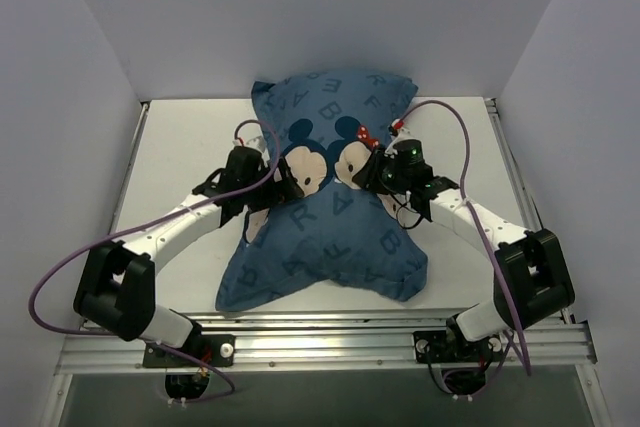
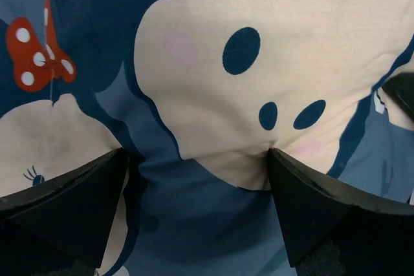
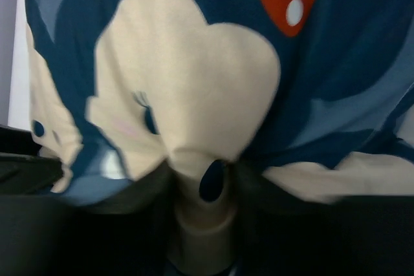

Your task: Remove the pillowcase from the pillow

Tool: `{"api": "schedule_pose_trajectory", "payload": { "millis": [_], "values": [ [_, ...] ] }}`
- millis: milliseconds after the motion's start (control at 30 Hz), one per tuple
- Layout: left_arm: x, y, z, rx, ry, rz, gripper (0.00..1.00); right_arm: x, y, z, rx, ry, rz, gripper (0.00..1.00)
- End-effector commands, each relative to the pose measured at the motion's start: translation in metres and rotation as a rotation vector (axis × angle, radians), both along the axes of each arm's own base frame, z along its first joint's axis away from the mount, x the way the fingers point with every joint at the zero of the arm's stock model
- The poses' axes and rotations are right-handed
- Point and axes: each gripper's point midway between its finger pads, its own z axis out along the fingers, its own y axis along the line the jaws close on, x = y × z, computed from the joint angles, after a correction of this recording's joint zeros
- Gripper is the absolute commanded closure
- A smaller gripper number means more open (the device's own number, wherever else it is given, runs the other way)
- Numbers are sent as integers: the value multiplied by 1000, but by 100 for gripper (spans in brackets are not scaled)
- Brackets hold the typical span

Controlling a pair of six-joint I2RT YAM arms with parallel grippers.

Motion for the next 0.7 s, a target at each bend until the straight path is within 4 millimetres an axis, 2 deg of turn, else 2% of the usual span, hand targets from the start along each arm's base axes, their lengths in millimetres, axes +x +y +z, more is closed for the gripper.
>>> {"api": "schedule_pose_trajectory", "payload": {
  "millis": [0, 67, 167, 200, 300, 333, 367, 400, 433, 467, 500, 533, 567, 600, 633, 667],
  "values": [
    [-17, -11, -7, -53, 6, -8, 2, -11, 24, -13, 38, 21, 69, 84],
    [-20, 0, -10, -18, 5, 23, 2, -20, 32, -17, 24, 31, 91, 100],
    [-25, 14, -8, 39, 2, 39, 2, -37, 50, -7, 46, 29, 125, 100],
    [-25, 17, -1, 50, -12, 34, 2, -54, 66, -1, 76, 33, 155, 100],
    [-32, 31, 21, 99, -46, 45, 2, -86, 84, 3, 103, 56, 202, 100],
    [-34, 38, 37, 105, -86, 56, 2, -101, 86, -1, 87, 85, 218, 100],
    [-42, 44, 41, 127, -79, 56, 2, -105, 81, -2, 79, 87, 204, 100],
    [-46, 48, 49, 139, -103, 48, 2, -111, 75, 13, 102, 56, 198, 100],
    [-49, 52, 70, 124, -154, 52, 2, -119, 65, 9, 97, 73, 179, 100],
    [-53, 58, 76, 143, -165, 62, 2, -118, 56, 14, 91, 51, 140, 99],
    [-53, 62, 85, 158, -195, 55, 3, -120, 47, 35, 121, -3, 117, 78],
    [-52, 65, 102, 154, -238, 62, 3, -123, 39, 38, 122, -14, 97, 66],
    [-49, 67, 110, 162, -262, 67, 4, -119, 32, 45, 128, -38, 70, 54],
    [-44, 70, 117, 189, -294, 68, 4, -116, 23, 57, 141, -81, 36, 33],
    [-36, 68, 117, 206, -304, 63, 5, -112, 15, 58, 136, -89, 6, 26],
    [-27, 67, 132, 205, -346, 63, 5, -99, 0, 59, 135, -95, -55, 20]
  ]
}}
